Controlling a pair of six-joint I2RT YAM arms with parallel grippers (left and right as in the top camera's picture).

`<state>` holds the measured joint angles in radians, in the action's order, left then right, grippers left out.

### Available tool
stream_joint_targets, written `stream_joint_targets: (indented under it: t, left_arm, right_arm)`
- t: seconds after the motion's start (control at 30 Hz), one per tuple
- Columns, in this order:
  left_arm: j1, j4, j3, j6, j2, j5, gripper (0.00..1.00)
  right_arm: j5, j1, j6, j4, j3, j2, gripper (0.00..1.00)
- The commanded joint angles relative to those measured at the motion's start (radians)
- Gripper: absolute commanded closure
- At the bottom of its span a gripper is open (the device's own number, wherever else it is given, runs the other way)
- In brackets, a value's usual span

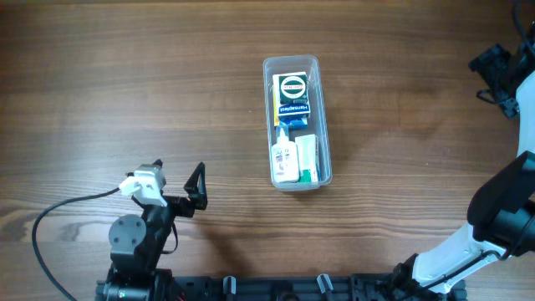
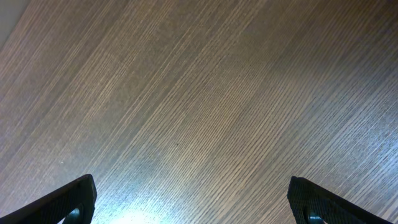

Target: Pack container

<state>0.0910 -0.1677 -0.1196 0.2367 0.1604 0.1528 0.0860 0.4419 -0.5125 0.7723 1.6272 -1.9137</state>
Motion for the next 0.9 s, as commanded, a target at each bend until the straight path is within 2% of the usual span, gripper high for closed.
stream_joint_targets:
  t: [0.0, 0.17, 0.47, 0.63, 0.87]
  left_arm:
    - [-0.034, 0.007, 0.024, -0.021, -0.074, 0.014, 0.00]
    - [-0.060, 0.011, 0.051, -0.021, -0.158, 0.014, 0.00]
    - [-0.112, 0.047, 0.059, -0.025, -0.158, 0.015, 0.00]
    - [-0.111, 0.150, 0.114, -0.024, -0.158, 0.018, 0.00]
    - [-0.111, 0.106, 0.114, -0.024, -0.158, 0.010, 0.00]
  right_arm:
    - [-0.005, 0.000, -0.013, -0.002, -0.003, -0.013, 0.00]
    - [-0.005, 0.000, -0.013, -0.002, -0.003, -0.013, 0.00]
    - [-0.005, 0.000, -0.013, -0.002, -0.003, -0.013, 0.00]
    - [-0.005, 0.000, -0.013, -0.002, -0.003, -0.013, 0.00]
    - [-0.005, 0.000, -0.012, -0.002, -0.003, -0.013, 0.00]
